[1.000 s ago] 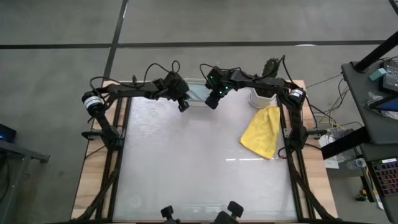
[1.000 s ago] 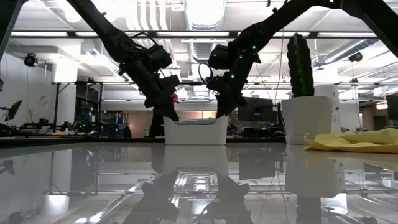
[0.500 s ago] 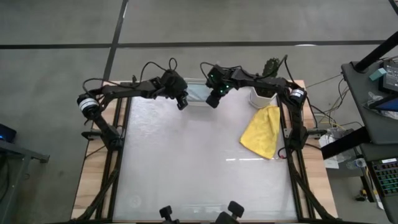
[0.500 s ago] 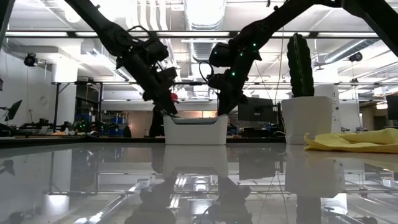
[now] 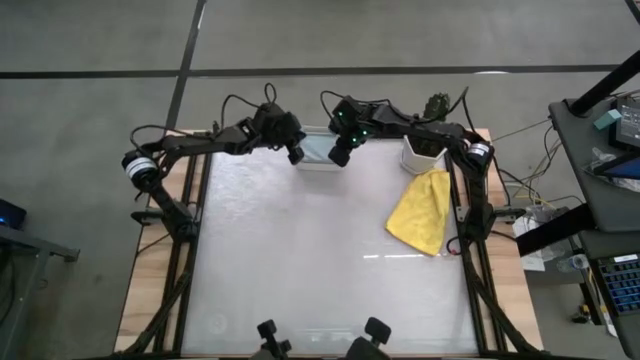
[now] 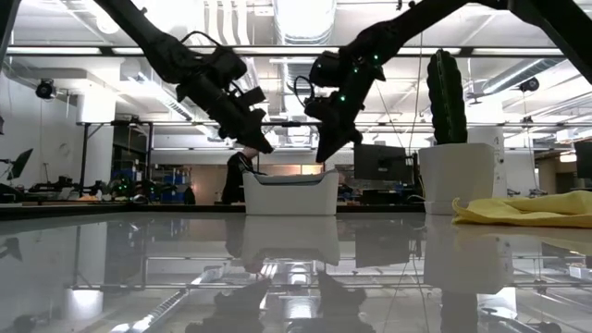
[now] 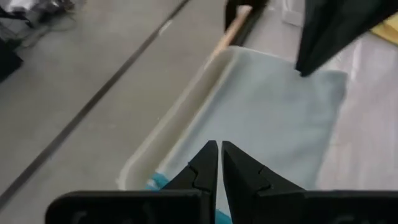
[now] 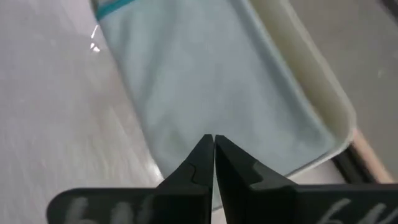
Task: Fold microfiber towels
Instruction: Put the light blue cloth into the bin
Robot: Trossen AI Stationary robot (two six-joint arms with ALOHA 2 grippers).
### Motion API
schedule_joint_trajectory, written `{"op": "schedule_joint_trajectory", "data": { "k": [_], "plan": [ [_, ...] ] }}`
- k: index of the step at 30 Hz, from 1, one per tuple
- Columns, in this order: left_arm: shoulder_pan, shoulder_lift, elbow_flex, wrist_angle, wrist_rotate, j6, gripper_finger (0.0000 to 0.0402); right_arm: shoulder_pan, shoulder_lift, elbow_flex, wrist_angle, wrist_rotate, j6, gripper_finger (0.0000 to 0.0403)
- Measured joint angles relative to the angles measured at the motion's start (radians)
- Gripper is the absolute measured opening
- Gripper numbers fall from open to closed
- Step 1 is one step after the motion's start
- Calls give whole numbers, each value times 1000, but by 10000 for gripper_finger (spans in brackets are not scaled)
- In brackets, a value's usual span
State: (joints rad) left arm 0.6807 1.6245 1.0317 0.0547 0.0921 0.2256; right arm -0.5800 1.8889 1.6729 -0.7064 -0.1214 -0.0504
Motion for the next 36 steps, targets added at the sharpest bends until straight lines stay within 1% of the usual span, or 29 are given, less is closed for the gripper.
{"op": "schedule_joint_trajectory", "data": {
  "k": [2, 8, 18, 21, 25, 31, 36],
  "plan": [
    [11, 4, 0, 8, 0, -1, 8, -6, 0, 10, 1, 17, -13, 9],
    [32, 30, 0, 29, 7, -5, 8, -42, 3, 14, 38, 21, -15, 8],
    [34, 168, 72, 41, 5, -6, 8, -86, 77, 14, 125, 23, -1, 9],
    [35, 185, 84, 10, -12, -7, 8, -91, 103, 14, 125, 22, -1, 9],
    [44, 189, 78, -17, -44, -7, 8, -95, 123, 14, 124, 22, -4, 8],
    [46, 187, 74, -38, -46, -10, 8, -95, 118, 16, 113, 21, -5, 9],
    [47, 152, 73, -61, -49, -10, 8, -92, 101, 49, 71, 24, -4, 9]
  ]
}}
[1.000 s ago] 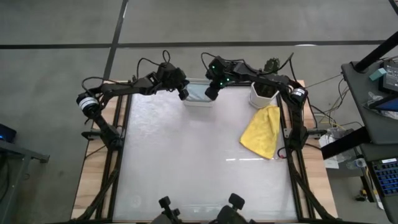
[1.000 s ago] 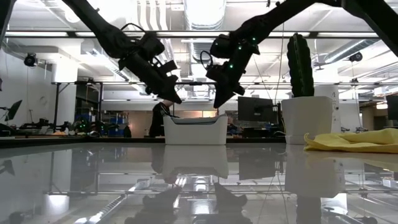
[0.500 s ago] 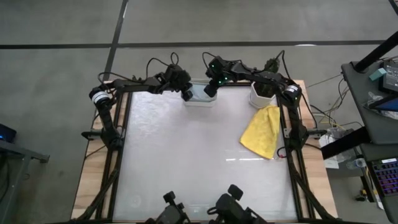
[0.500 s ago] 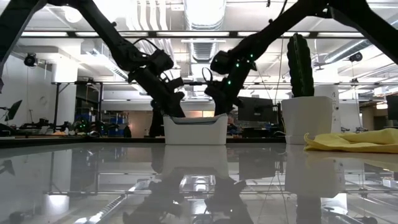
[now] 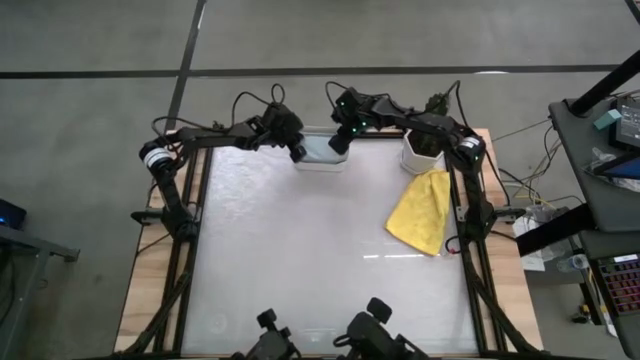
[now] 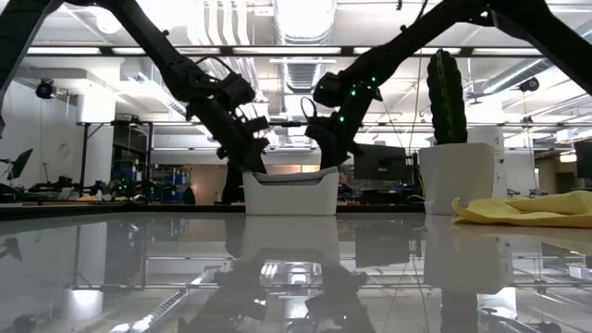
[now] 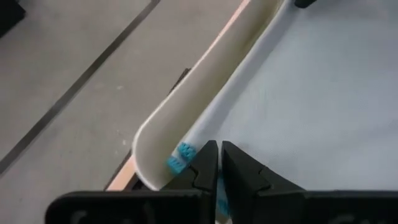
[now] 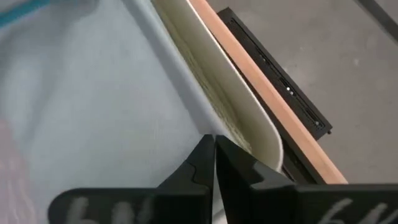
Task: Fold microfiber towels
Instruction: Put the light blue cloth into the bin
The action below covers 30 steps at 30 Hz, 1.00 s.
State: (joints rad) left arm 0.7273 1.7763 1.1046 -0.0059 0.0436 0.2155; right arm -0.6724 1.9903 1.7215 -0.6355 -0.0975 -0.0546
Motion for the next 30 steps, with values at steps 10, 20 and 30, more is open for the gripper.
{"op": "schedule_joint_trajectory", "data": {
  "k": [10, 20, 30],
  "plan": [
    [-3, -132, -5, -193, 3, 26, 8, 24, -65, 4, -75, -6, -10, 9],
    [-22, -127, -32, -271, 81, 63, 8, 93, -70, -23, -132, -8, -20, 8],
    [-32, -107, -32, -257, 83, 60, 8, 105, -70, -49, -117, -7, -8, 9]
  ]
}}
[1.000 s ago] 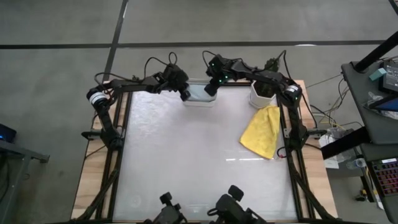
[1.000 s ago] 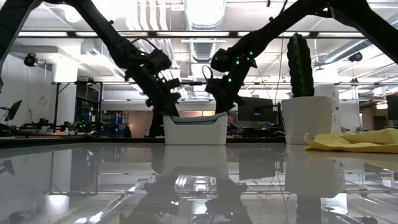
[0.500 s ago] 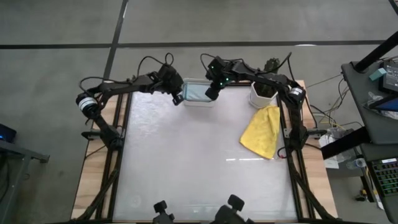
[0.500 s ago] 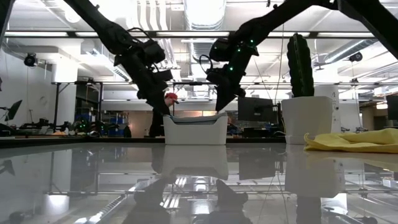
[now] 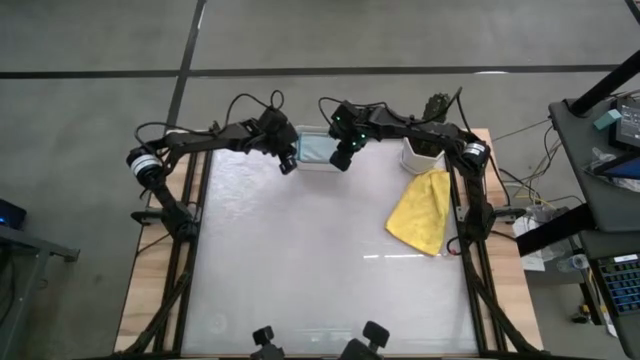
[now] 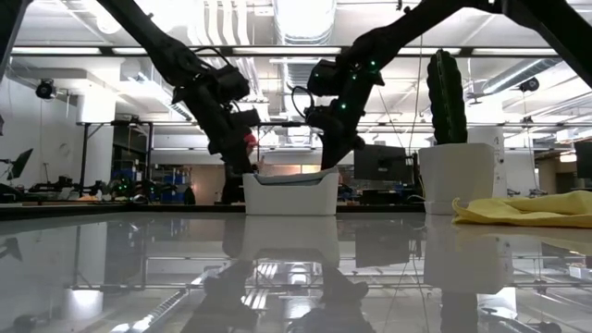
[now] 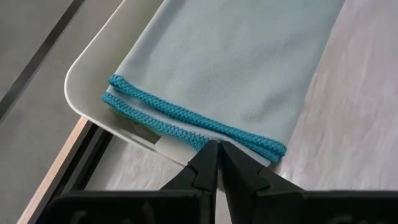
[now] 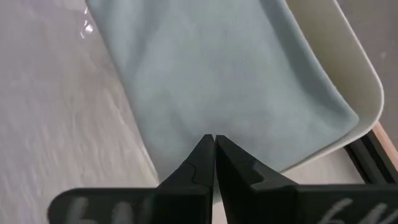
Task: Fold microfiber towels
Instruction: Put the light blue cloth into the bin, then fold the yellow cloth
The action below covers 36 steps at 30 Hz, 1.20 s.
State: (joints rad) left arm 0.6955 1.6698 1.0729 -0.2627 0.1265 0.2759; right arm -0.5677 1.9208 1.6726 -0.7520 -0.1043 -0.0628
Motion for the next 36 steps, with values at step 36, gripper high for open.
{"op": "schedule_joint_trajectory", "data": {
  "k": [36],
  "plan": [
    [-422, -510, -308, 141, -3, -165, 8, 363, -266, -107, -190, 3, 280, 8]
  ]
}}
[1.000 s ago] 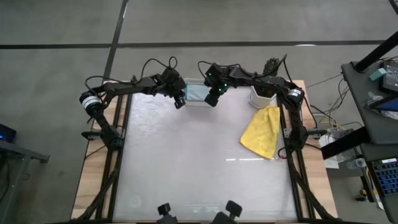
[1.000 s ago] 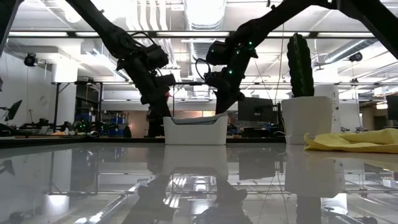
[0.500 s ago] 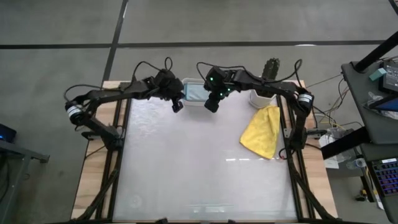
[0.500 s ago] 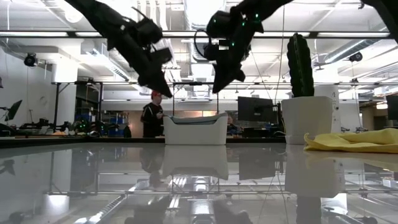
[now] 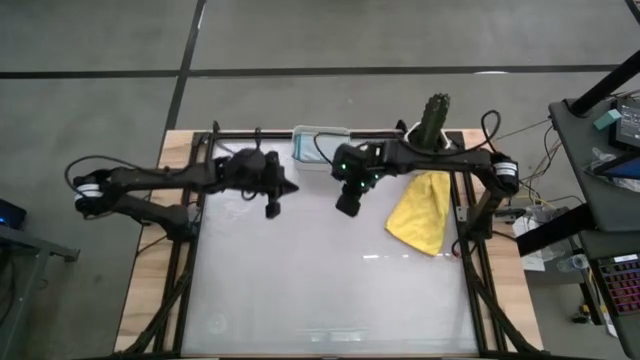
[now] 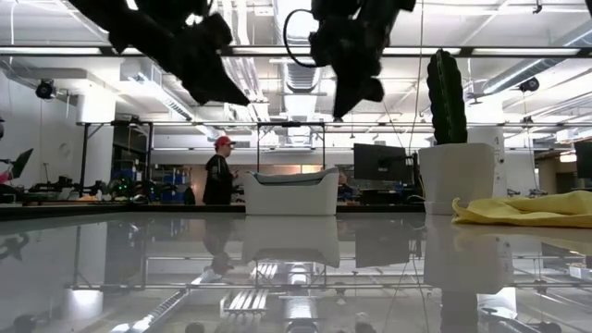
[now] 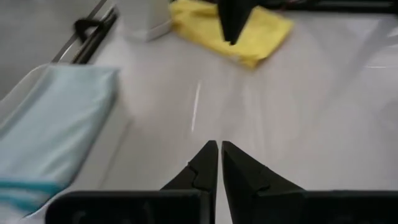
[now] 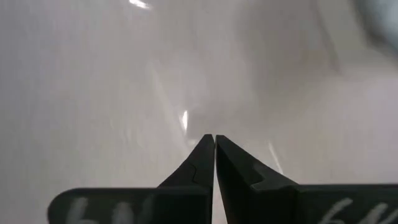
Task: Fold microfiber towels
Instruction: Fold the yellow cloth
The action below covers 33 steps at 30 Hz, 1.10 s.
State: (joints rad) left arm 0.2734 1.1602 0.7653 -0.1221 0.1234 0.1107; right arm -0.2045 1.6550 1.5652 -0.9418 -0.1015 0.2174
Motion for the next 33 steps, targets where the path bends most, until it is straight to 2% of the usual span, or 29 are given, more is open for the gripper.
{"op": "schedule_joint_trajectory", "data": {
  "k": [11, 18, 22, 26, 33],
  "plan": [
    [-154, -69, -118, 160, 0, -3, 8, 93, -65, -86, -201, 157, 187, 9],
    [-167, -63, -132, 175, -1, -32, 8, 95, -151, -243, -248, 153, 291, 8],
    [-169, -63, -132, 176, -3, -53, 8, 103, -202, -359, -233, 56, 377, 13],
    [-171, -63, -133, 193, -3, -79, 8, 116, -237, -473, -141, -9, 454, 40],
    [-188, -63, -133, 199, -5, -108, 8, 135, -240, -608, 51, -22, 536, 125]
  ]
}}
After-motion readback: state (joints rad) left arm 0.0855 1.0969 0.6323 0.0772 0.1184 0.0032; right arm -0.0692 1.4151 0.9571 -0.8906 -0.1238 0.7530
